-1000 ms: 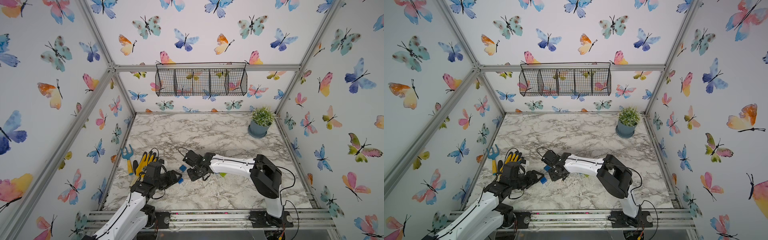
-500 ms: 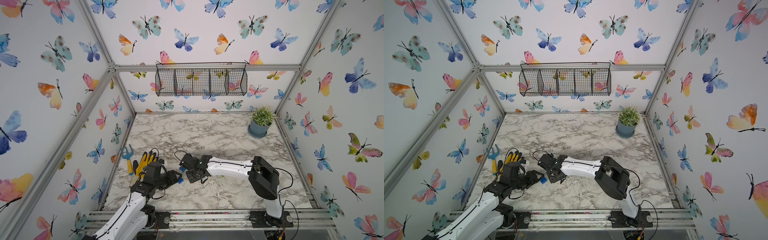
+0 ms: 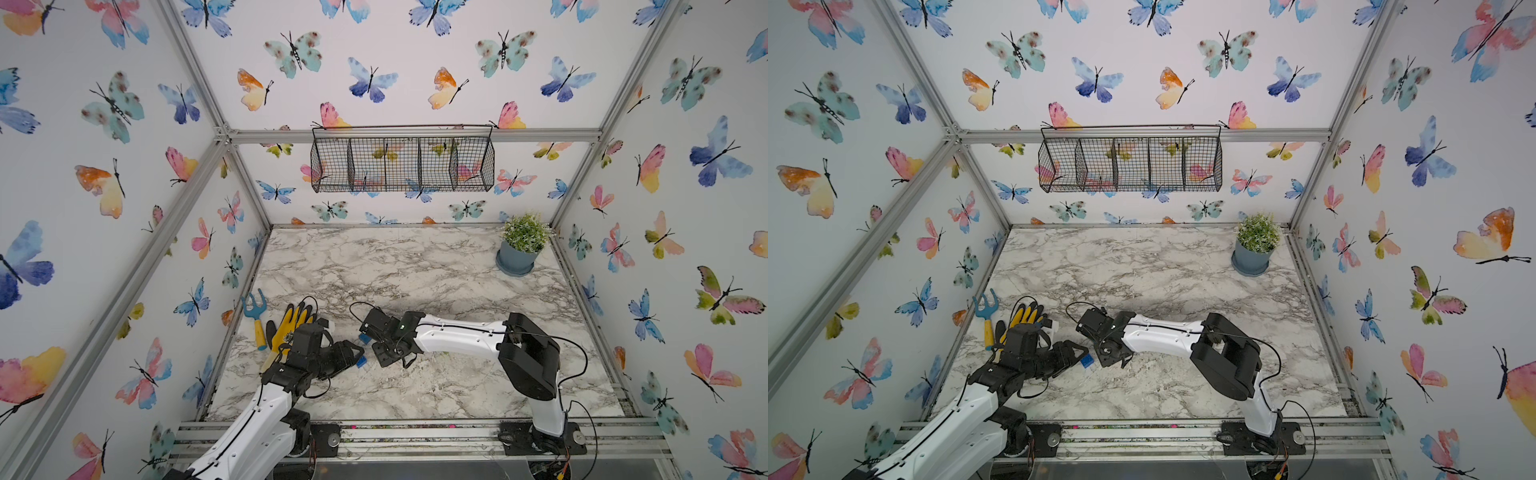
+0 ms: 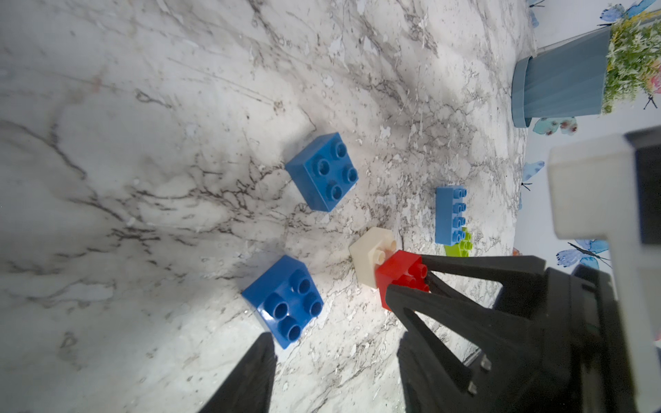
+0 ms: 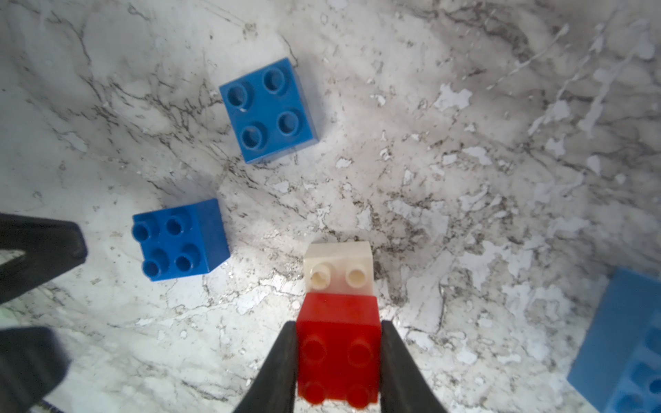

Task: Assemble the letter y with lego
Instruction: Assemble the lego brick with the lego brick.

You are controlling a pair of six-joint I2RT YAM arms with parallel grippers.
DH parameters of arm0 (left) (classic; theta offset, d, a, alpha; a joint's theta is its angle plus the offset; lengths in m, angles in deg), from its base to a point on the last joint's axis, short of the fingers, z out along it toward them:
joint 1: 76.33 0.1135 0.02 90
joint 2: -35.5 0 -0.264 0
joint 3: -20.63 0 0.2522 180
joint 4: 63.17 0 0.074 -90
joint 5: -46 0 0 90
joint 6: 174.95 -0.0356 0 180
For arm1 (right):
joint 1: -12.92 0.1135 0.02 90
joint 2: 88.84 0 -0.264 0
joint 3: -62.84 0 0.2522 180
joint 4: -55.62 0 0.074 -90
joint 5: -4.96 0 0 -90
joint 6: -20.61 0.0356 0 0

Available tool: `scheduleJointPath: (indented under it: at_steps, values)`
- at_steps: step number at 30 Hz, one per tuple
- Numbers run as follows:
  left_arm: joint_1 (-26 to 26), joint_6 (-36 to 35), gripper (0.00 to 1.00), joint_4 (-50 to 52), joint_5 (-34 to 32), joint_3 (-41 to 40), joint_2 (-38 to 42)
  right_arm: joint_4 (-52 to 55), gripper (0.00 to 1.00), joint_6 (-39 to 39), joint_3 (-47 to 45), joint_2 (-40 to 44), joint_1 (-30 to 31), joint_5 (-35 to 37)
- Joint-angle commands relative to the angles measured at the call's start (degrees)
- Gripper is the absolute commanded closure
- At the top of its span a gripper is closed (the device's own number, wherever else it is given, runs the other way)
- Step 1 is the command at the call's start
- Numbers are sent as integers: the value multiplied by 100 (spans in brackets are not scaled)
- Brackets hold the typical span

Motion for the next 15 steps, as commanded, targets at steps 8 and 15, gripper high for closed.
scheduleJointPath:
  at_steps: [8,15]
  values:
    - [-22,6,44,-37,87,0,8,650,67,-843,-216,-273,23,-84]
    - [-22,32,44,-34,78,-8,19,539,67,-659,-256,-482,20,-248]
